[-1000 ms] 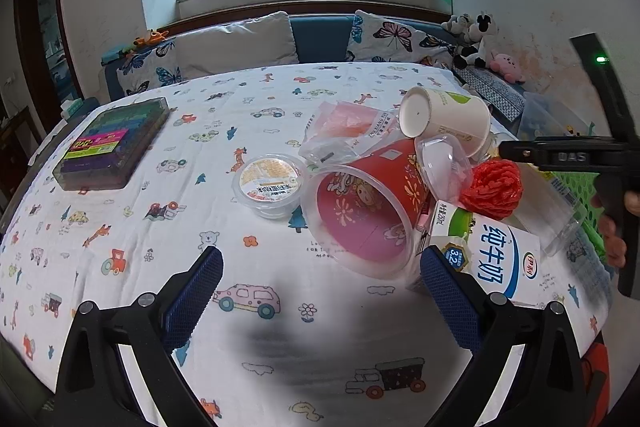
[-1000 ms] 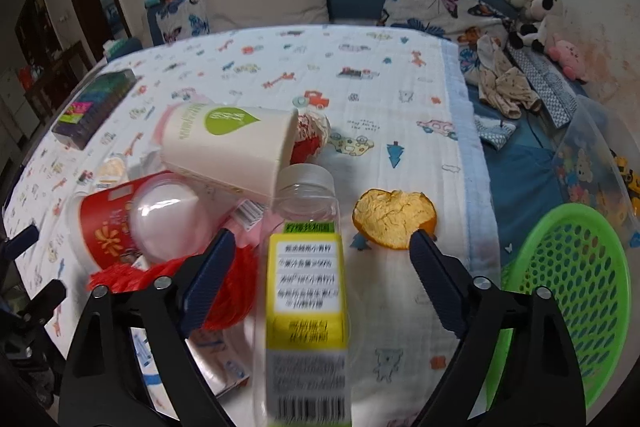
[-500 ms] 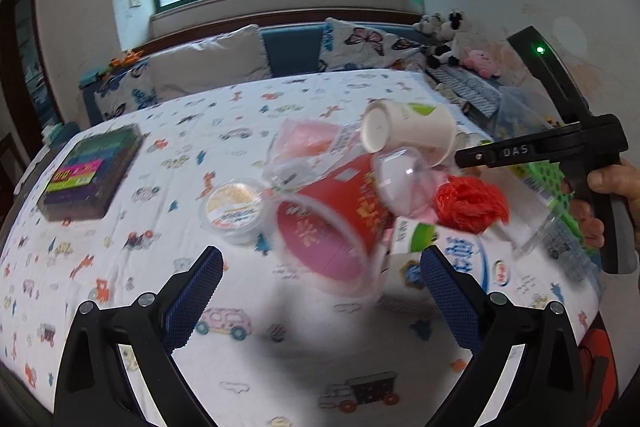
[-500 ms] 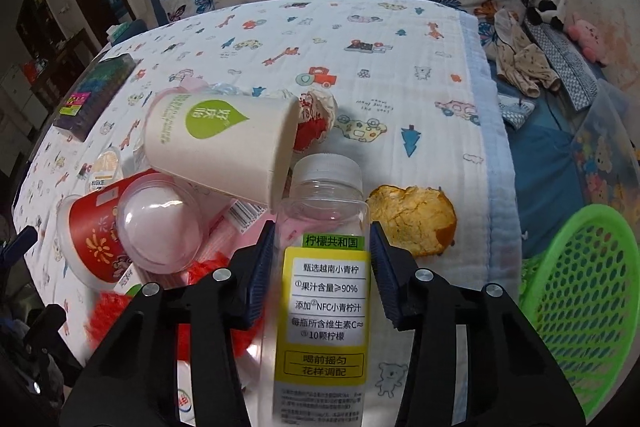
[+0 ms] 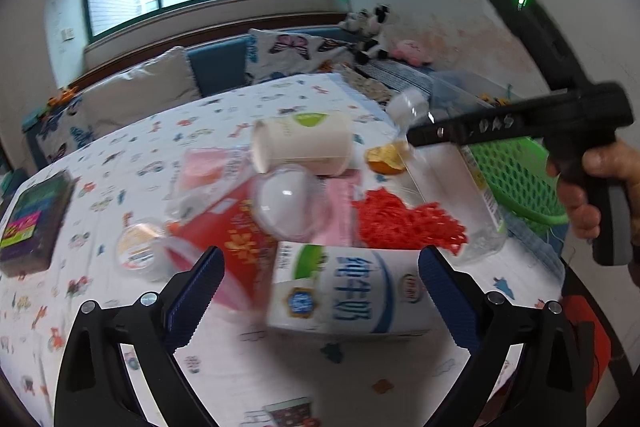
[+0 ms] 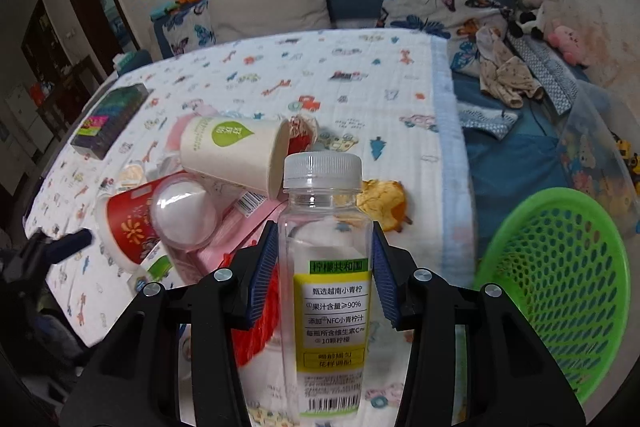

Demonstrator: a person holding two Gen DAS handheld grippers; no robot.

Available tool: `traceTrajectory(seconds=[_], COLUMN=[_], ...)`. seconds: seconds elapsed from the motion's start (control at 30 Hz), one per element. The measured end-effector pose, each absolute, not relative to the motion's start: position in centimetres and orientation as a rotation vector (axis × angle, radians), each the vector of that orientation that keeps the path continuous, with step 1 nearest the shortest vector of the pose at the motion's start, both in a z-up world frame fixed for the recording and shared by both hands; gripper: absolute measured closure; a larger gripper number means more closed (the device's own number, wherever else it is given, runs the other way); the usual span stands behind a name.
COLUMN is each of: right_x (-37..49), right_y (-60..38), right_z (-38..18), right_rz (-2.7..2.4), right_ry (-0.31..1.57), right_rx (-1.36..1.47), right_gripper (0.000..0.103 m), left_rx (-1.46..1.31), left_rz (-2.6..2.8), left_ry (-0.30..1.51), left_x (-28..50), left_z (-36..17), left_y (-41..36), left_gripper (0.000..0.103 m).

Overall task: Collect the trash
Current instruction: 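Grasp the clear bottle with the right tool while the left tool grasps the red mesh net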

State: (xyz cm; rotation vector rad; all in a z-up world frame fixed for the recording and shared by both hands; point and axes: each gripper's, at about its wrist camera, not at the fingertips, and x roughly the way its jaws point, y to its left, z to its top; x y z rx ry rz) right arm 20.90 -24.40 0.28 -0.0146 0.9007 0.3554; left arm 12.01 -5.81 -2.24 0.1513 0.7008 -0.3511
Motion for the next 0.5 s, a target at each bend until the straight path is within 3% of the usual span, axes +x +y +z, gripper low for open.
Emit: traceTrajectory(seconds=[0.13, 0.23, 0.5], right_x=[19.2, 18.1, 15.7], right_y=[-25.6, -26.4, -28.6], right_z=[1.4, 2.0, 2.8], right_rz=[0.355, 0.353, 0.349], right_ry=[0.87, 0.852, 0.819], right_rx=[-0.007, 0.0, 0.042], right_gripper=[0.057, 0.057, 0.057], left_rx=[0.16, 0.178, 0.284], left_rz=[-0.399, -0.419, -0.459], left_ry=[0.724, 0.748, 0.733], left_x=[12.3, 12.8, 13.4], left_z=[-2.9, -3.5, -4.4], left_y=[-7.4, -8.7, -12.4], left_gripper=[0.01, 0.02, 0.021])
